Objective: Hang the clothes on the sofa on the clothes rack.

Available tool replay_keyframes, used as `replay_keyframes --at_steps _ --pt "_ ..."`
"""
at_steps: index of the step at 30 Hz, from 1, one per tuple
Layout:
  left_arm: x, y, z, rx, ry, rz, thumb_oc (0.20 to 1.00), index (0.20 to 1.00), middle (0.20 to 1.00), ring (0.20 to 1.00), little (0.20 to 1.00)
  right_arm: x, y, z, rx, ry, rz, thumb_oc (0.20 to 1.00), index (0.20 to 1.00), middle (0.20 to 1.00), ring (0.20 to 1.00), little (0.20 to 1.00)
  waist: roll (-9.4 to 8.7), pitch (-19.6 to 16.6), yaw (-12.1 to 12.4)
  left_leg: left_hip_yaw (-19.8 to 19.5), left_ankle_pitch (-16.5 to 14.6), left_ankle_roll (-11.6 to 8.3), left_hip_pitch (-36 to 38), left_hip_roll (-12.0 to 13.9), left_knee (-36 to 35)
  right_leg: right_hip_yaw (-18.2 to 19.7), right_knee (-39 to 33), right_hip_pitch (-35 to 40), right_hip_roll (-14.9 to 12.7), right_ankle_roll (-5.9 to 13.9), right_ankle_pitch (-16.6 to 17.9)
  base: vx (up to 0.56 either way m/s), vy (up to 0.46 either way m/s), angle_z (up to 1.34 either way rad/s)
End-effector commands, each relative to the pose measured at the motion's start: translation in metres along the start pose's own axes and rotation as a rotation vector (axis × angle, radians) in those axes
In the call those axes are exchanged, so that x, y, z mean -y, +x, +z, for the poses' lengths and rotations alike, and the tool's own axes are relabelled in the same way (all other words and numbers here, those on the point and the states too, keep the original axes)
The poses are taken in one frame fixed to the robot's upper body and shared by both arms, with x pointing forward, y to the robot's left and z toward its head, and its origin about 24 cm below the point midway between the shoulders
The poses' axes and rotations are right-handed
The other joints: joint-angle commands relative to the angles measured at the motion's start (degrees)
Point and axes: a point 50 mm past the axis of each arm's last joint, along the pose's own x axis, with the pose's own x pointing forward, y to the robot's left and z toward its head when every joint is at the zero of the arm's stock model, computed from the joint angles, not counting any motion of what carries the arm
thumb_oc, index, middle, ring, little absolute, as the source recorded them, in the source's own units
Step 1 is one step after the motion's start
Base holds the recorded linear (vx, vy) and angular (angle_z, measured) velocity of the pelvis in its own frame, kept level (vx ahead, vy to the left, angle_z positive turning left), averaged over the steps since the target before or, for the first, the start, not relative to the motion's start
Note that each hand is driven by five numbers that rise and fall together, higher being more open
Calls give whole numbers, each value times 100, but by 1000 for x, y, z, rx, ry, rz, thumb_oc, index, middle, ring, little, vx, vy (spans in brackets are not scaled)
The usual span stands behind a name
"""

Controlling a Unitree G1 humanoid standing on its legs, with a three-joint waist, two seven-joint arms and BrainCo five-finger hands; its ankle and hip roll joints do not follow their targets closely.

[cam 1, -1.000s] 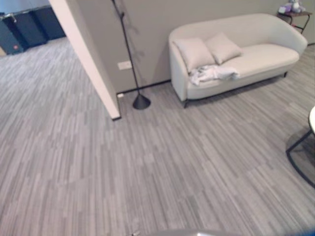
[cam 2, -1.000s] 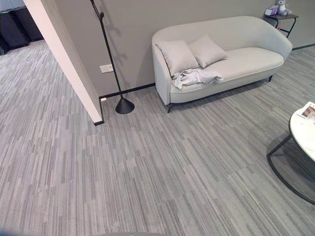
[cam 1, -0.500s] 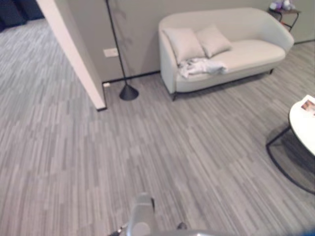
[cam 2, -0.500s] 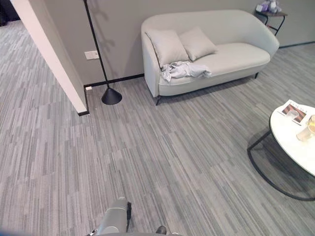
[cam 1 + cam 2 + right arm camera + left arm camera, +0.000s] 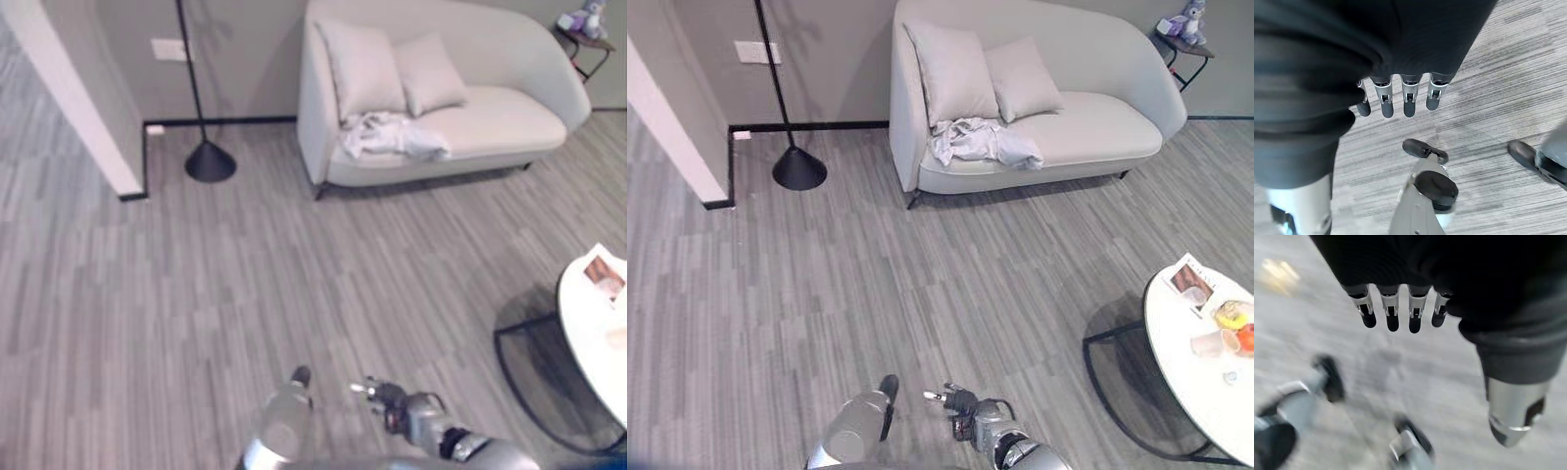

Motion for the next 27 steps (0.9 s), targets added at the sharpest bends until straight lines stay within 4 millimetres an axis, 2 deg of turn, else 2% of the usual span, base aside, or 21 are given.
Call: replay_keyframes --at_steps 1,3,4,5,6,9,11,12,14,16,17,18,19,20,21,22,23,24,25,26,27 --pt "16 3 26 64 95 -24 1000 1000 1000 1000 1000 32 -8 17 107 113 -71 1000 1000 1000 1000 1000 805 156 -263 -213 777 48 877 152 -1005 -1057 832 -1050 -1113 -694 1327 587 104 12" --pt "16 3 31 70 92 -20 1000 1000 1000 1000 1000 39 -11 9 104 191 -89 1000 1000 1000 1000 1000 927 96 -485 -462 658 -82 1287 111 -1271 -1236 -218 -1293 -1154 -818 1037 475 47 26" --pt "16 3 31 70 92 -20 1000 1000 1000 1000 1000 39 -11 9 103 191 -89 1000 1000 1000 1000 1000 936 108 -496 -475 659 -85 1306 116 -1278 -1253 -236 -1263 -1145 -819 1040 523 -69 47" --pt "20 3 32 69 93 -9 1000 1000 1000 1000 1000 43 -13 1 93 245 -106 1000 1000 1000 1000 1000 911 67 -599 -689 437 -241 1635 65 -1386 -1262 -1570 -1381 -1261 -782 1239 596 -130 77" --pt "17 3 27 48 111 5 1000 1000 1000 1000 1000 44 -13 -5 83 250 -113 1000 1000 1000 1000 1000 887 49 -666 -820 283 -331 1860 61 -1447 -1198 -2207 -1435 -1335 -698 1492 831 -184 127" --pt "7 1 3 -37 125 33 1000 1000 1000 1000 1000 43 -15 -21 54 343 -126 1000 1000 1000 1000 1000 951 63 -818 -1133 -132 -569 2524 263 -1638 -1125 -3164 -1827 -1776 -364 2283 697 -151 116" --pt "2 -1 -14 -98 159 36 1000 1000 1000 1000 1000 42 -16 -31 30 372 -125 1000 1000 1000 1000 1000 1038 -19 -889 -1254 -420 -679 2996 427 -1788 -1180 -3204 -1987 -1899 -206 2487 928 -162 164" --pt "-2 -3 -22 -125 176 38 1000 1000 1000 1000 1000 42 -19 -41 5 389 -129 1000 1000 1000 1000 1000 1075 -89 -1001 -1399 -603 -758 3394 529 -1863 -1284 -3132 -1913 -1950 -206 2816 1292 -268 145" --pt "0 -2 -22 -119 188 36 1000 1000 1000 1000 1000 44 -22 -53 -26 379 -131 1000 1000 1000 1000 1000 1137 -277 -1227 -1617 -731 -857 3741 838 -1809 -1237 -2544 -1870 -1842 -206 2556 1089 -242 97" --pt "-2 -1 -15 -89 154 55 1000 1000 1000 1000 1000 47 -22 -49 -30 326 -138 1000 1000 1000 1000 1000 1275 -295 -1252 -1623 -229 -1019 3624 1181 -1206 -1189 -2006 -1907 -1624 -333 2061 585 -203 136" --pt "-1 -1 -11 -73 144 55 1000 1000 1000 1000 1000 48 -21 -44 -19 310 -141 1000 1000 1000 1000 1000 1295 -275 -1217 -1578 129 -1126 3374 1260 -732 -1268 -1939 -1831 -1542 -424 1866 680 -542 109" --pt "16 2 13 19 146 9 1000 1000 1000 1000 1000 52 -19 -11 87 249 -145 1000 1000 1000 1000 1000 1072 -144 -1058 -1097 1453 -1231 2206 1590 1398 -1583 -2263 -1226 -1092 -939 1402 485 -459 68" --pt "16 3 13 19 146 9 1000 1000 1000 1000 1000 52 -18 -11 88 249 -145 1000 1000 1000 1000 1000 1082 -148 -1058 -1107 1435 -1234 2178 1604 1436 -1589 -2269 -1232 -1076 -947 1402 543 -586 64" --pt "47 3 19 70 211 -33 1000 1000 1000 1000 1000 52 -17 6 119 206 -153 1000 1000 1000 1000 1000 883 -39 -931 -809 1363 -1069 1801 1734 1886 -1656 -2450 -965 -987 -1071 1261 261 -304 68" --pt "40 3 15 56 259 -50 1000 1000 1000 1000 1000 59 -18 21 166 174 -166 1000 1000 1000 1000 1000 824 75 -810 -613 1206 -1019 1465 1844 2155 -1658 -2549 -804 -917 -1117 1168 262 -300 -7" --pt "40 3 15 56 260 -50 1000 1000 1000 1000 1000 59 -18 21 166 174 -166 1000 1000 1000 1000 1000 840 73 -804 -618 1182 -1020 1449 1866 2193 -1656 -2552 -805 -897 -1122 1168 353 -200 -24" --pt "33 2 13 77 215 -47 1000 1000 1000 1000 1000 62 -23 54 261 65 -160 1000 1000 1000 1000 1000 729 247 -582 -286 684 -980 765 1688 1959 -1578 -2738 -513 -812 -1147 1063 384 -59 -21" --pt "33 2 14 101 172 -48 1000 1000 1000 1000 1000 63 -27 71 320 4 -169 1000 1000 1000 1000 1000 738 245 -509 -134 480 -921 584 1499 1488 -1535 -2818 -433 -768 -1114 1001 488 -27 18" --pt "36 1 14 117 142 -70 1000 1000 1000 1000 1000 65 -32 85 375 -68 -179 1000 1000 1000 1000 1000 737 236 -473 -14 496 -917 340 1422 1007 -1526 -2865 -366 -732 -1099 945 339 114 -21" --pt "40 0 14 127 127 -90 1000 1000 1000 1000 1000 66 -39 101 437 -136 -192 1000 1000 1000 1000 1000 754 207 -450 78 639 -934 199 1462 471 -1529 -2917 -266 -662 -1096 882 495 194 -66" --pt "37 0 14 140 73 -77 1000 1000 1000 1000 1000 69 -56 131 565 -309 -275 1000 1000 1000 1000 1000 839 150 -367 109 1471 -1107 111 1451 -947 -1519 -3003 -33 -451 -1052 742 392 154 -85"
